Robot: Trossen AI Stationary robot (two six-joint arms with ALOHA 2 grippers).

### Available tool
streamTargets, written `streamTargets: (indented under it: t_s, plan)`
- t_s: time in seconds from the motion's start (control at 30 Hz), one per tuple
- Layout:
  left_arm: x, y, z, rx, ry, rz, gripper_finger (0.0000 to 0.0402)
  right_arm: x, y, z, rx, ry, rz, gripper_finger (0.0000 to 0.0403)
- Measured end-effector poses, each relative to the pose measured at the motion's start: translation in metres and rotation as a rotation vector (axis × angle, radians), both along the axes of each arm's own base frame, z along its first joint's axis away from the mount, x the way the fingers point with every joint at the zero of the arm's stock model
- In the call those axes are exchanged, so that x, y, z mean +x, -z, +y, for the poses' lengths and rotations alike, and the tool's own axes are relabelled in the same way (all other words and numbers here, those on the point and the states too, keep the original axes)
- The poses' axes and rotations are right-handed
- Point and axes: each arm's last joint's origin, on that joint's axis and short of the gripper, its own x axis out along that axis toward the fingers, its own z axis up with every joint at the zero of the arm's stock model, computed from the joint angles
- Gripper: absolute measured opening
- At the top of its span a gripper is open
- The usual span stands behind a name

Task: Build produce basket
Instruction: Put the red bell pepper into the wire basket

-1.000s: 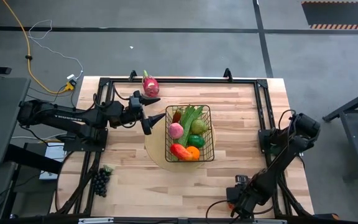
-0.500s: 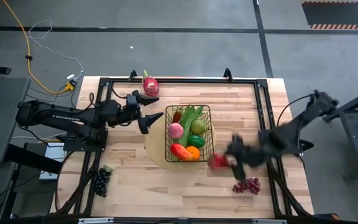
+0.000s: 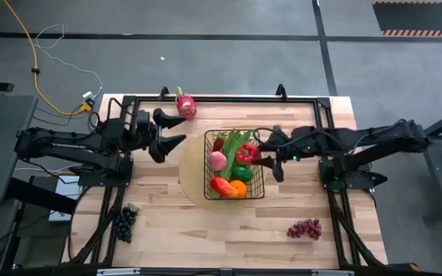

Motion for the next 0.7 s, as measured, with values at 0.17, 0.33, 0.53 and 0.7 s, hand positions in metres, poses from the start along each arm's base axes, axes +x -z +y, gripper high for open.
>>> streamTargets:
  t_s: [0.17, 0.33, 0.53, 0.7]
  plan:
    - [-0.001, -0.001, 0.000, -0.001, -0.002, -0.005, 0.0365, 0.006, 0.023, -0.009, 0.064, 0.015, -0.255, 0.0175]
    - [0.000, 0.000, 0.000, -0.042, 0.004, -0.011, 0.0365, 0.006, 0.040, -0.014, 0.150, 0.054, -0.358, 0.0180]
    - [0.000, 0.001, 0.001, -0.044, -0.018, -0.001, 0.0365, 0.006, 0.046, -0.014, 0.095, 0.042, -0.296, 0.0205]
    - [0.001, 0.003, 0.001, -0.042, -0.032, 0.016, 0.0365, 0.006, 0.063, -0.014, 0.052, 0.039, -0.142, 0.0212]
